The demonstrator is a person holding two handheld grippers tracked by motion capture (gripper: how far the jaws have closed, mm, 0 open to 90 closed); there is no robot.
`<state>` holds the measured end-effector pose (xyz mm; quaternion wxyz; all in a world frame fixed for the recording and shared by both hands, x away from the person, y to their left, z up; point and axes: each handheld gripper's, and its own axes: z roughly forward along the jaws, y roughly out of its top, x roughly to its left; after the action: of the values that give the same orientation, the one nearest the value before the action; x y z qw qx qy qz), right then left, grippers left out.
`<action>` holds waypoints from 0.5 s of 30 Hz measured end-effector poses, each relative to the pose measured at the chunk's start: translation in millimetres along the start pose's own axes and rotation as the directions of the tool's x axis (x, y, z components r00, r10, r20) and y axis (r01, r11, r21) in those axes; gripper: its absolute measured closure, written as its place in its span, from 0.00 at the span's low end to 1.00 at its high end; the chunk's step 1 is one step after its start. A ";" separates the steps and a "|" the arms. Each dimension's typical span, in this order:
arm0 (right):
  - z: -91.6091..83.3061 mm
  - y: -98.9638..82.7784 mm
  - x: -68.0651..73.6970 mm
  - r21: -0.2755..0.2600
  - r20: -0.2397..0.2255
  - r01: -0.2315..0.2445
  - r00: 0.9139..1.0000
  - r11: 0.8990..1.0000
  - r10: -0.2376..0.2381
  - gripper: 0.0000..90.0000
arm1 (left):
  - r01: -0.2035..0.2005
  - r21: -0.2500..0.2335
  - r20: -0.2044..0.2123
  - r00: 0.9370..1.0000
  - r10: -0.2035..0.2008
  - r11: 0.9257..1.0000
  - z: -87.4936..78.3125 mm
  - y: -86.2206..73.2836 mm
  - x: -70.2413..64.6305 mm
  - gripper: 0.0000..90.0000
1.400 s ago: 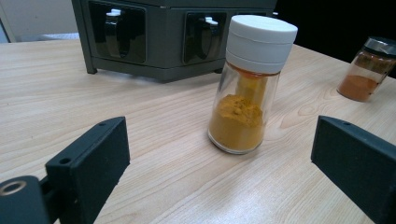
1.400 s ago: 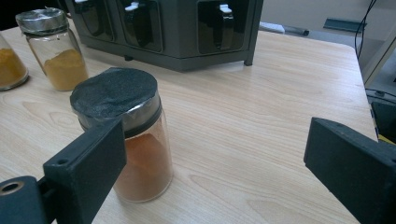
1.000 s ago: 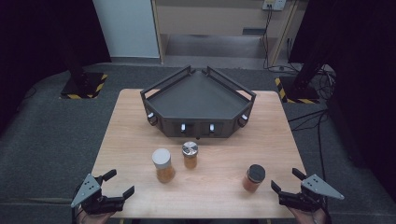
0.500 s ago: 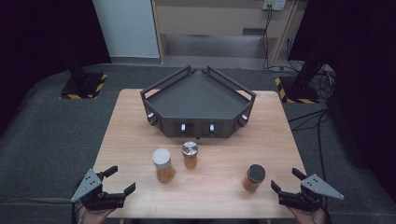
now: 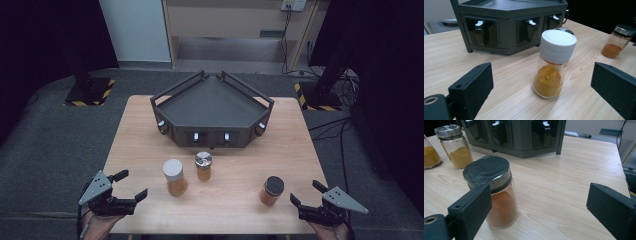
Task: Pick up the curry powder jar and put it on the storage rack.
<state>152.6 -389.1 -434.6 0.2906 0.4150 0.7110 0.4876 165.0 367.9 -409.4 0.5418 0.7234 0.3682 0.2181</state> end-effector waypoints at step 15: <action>-0.6 0.2 0.5 -0.001 0.002 0.001 1.000 1.000 -0.001 0.07 | -0.041 0.008 0.065 0.997 0.040 0.999 12.5 22.9 11.8 0.04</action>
<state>151.9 -388.9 -434.2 0.2917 0.4148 0.7108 0.4875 188.1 365.9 -392.8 0.5455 0.7400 0.3367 0.2035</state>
